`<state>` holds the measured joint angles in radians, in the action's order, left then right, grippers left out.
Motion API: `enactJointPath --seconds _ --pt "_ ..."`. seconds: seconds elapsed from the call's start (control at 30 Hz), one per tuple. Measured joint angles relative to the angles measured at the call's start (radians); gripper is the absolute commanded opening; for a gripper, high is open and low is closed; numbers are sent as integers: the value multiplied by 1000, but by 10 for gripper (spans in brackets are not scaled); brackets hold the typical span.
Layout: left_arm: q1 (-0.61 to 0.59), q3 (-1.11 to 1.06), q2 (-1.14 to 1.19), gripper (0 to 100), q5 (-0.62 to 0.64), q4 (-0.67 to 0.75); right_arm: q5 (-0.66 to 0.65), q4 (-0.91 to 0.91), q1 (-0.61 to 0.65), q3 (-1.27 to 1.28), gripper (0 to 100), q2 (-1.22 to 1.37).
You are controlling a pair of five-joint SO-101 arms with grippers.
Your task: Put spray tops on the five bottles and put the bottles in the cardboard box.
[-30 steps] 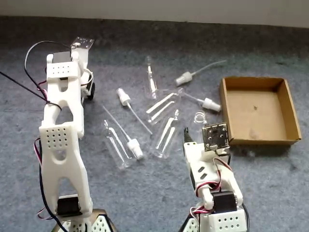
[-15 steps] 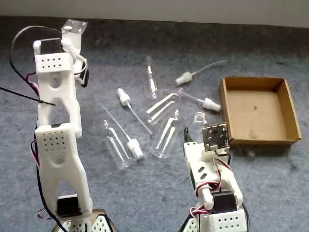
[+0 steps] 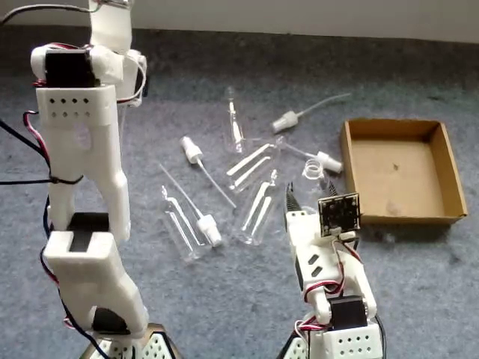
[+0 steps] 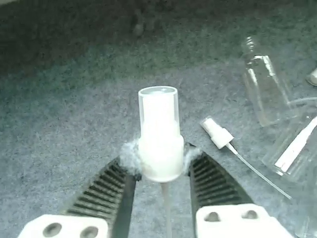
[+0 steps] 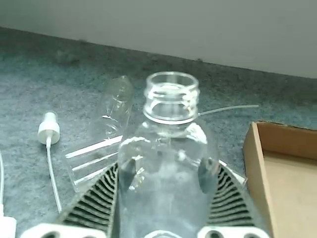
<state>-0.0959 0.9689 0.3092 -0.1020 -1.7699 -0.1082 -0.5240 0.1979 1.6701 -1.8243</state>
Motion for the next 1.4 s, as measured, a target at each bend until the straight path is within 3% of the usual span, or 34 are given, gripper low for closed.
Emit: enactJointPath --seconds 0.1,0.23,0.47,0.67,0.83,1.4 --pt "60 -135 -149 5 12 0 0 61 21 0 95 0" --pt "132 -279 -333 5 18 0 0 127 147 0 95 0" --pt "152 -377 -548 5 18 -2 0 219 344 0 95 0" --pt "183 -382 -706 5 26 -2 0 259 351 0 95 0" --pt "284 -382 -796 5 190 9 0 261 353 0 95 0" --pt "457 -410 -830 4 397 276 0 176 353 0 95 0"
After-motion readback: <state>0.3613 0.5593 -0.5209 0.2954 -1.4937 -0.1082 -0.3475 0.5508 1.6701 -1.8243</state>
